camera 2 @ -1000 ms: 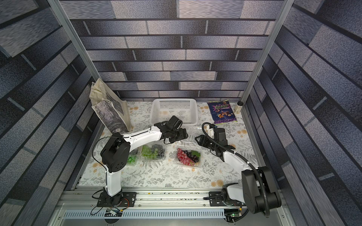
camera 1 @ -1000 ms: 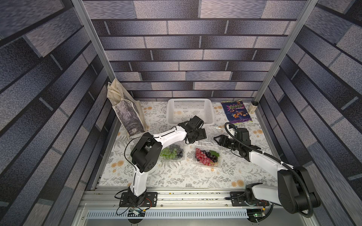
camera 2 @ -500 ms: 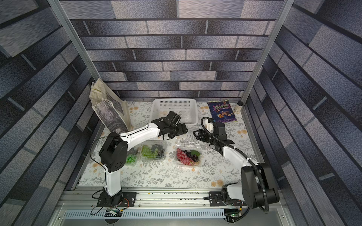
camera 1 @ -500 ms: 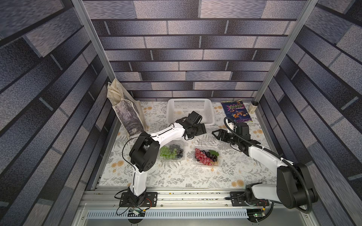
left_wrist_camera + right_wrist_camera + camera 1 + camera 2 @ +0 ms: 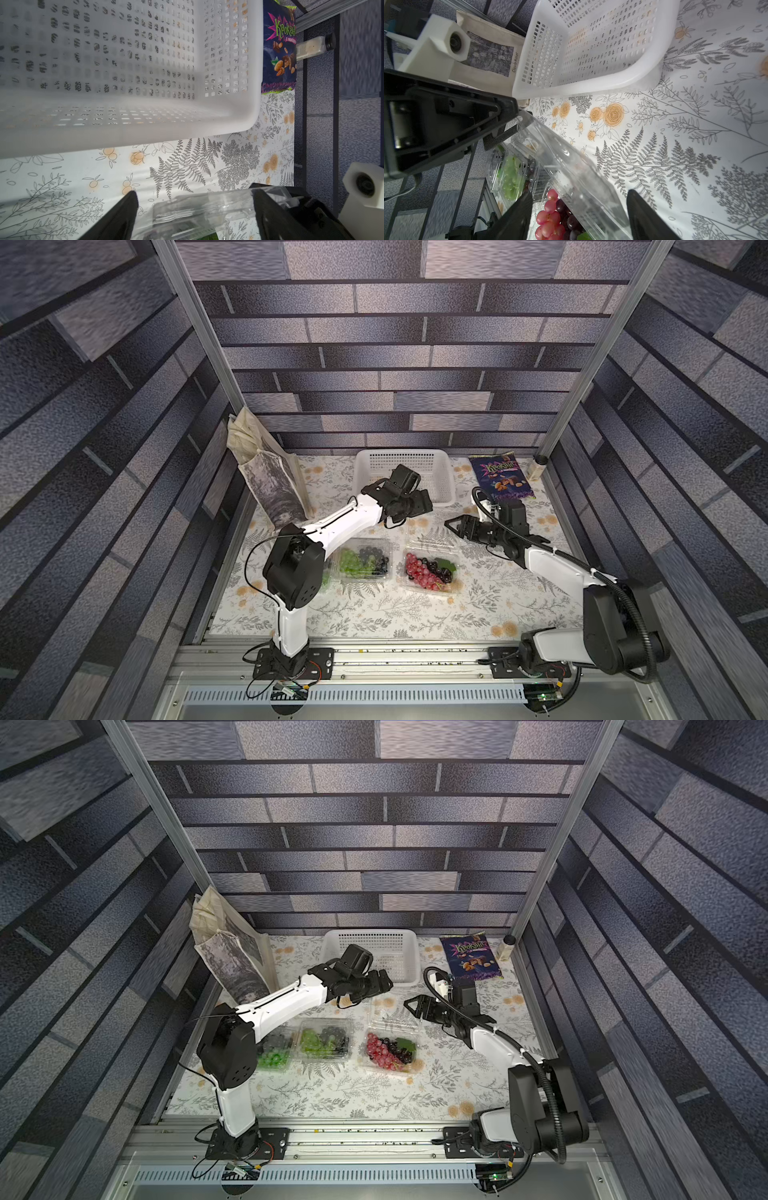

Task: Pack grapes into containers
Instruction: Close the packing box at the center of the board.

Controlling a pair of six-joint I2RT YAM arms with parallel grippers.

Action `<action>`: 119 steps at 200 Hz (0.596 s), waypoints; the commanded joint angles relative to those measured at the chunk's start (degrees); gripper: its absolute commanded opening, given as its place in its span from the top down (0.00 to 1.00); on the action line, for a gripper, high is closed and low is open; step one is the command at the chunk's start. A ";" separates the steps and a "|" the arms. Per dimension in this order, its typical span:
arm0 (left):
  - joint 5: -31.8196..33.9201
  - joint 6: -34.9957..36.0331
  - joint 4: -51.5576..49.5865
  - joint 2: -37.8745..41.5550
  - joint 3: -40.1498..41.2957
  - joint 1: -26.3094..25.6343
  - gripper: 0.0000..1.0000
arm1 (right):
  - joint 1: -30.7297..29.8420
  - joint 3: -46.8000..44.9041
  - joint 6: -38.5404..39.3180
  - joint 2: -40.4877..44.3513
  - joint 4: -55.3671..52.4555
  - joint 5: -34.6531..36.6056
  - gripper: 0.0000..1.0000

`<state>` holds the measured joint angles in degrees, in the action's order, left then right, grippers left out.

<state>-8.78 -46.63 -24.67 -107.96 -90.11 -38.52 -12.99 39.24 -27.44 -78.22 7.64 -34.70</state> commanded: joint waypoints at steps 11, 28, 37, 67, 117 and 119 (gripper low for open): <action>-0.10 1.80 -0.69 2.15 -1.95 0.37 0.10 | -0.02 1.64 -0.24 -1.05 2.97 -2.52 0.27; -0.58 1.76 -0.75 1.90 -2.32 0.72 0.11 | -0.01 1.63 -0.76 -1.17 3.52 -2.64 0.27; -0.63 1.92 -0.74 2.15 -2.44 0.86 0.10 | -0.09 1.68 -0.88 -1.00 3.61 -2.76 0.27; -0.54 2.86 -1.63 3.08 -3.14 1.83 0.10 | 0.01 1.74 -1.30 0.39 3.61 -3.98 0.27; -0.32 4.72 -3.93 4.05 -3.96 2.68 0.10 | -0.01 1.91 -1.63 2.21 2.15 -7.67 0.27; -0.35 4.78 -4.02 4.05 -4.01 2.71 0.10 | -0.01 1.85 -1.62 2.35 2.02 -7.71 0.27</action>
<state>-8.97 -44.42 -26.04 -106.50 -91.94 -36.27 -12.99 39.72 -28.73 -78.24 9.65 -39.31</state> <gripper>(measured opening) 0.898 0.734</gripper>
